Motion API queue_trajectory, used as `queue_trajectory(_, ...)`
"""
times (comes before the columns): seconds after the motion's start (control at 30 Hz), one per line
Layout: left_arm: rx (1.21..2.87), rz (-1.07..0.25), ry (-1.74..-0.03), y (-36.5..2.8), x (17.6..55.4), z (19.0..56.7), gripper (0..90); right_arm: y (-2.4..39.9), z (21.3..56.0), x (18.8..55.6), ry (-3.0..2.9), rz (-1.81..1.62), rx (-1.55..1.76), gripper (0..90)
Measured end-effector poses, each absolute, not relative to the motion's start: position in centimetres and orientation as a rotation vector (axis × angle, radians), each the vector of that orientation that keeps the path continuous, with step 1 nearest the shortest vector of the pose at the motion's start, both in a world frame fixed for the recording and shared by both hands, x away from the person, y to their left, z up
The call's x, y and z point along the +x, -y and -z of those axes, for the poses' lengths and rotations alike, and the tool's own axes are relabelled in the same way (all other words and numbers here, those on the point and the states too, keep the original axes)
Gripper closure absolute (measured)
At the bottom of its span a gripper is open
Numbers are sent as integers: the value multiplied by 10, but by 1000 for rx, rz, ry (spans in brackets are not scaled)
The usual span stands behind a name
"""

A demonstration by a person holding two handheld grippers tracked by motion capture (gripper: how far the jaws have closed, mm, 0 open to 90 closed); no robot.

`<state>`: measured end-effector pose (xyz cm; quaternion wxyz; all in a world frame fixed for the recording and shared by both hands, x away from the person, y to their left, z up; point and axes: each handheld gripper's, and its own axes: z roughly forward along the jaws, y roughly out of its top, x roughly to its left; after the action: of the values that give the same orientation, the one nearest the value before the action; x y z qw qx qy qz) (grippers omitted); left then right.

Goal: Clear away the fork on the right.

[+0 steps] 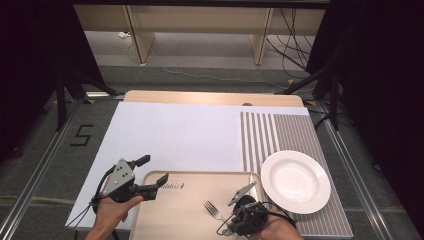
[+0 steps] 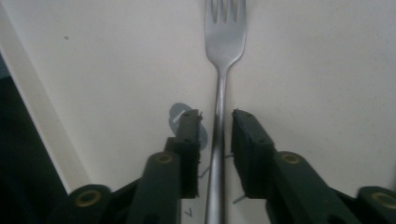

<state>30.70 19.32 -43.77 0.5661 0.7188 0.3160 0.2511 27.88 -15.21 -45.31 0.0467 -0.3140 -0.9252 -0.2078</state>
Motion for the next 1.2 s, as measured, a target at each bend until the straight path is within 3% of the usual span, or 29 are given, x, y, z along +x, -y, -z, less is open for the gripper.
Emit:
queue_trajectory(0.13, 1689, -590, -743, -193, 307, 438, 164, 152, 448, 280, 2821, 752, -941, 568)
queue_trajectory(0.2, 1689, -589, -744, -193, 307, 438, 164, 151, 446, 279, 2831, 789, -921, 570)
queue_trajectory(0.5, 1690, -591, -744, -193, 307, 438, 164, 138, 450, 270, 2919, 769, -846, 792)
queue_trajectory(0.73, 1689, -591, -745, -193, 307, 438, 164, 133, 456, 270, 2969, 714, -832, 897)
queue_trajectory(1.2, 1690, -591, -745, -194, 307, 438, 164, 130, 461, 272, 3014, 637, -848, 900)
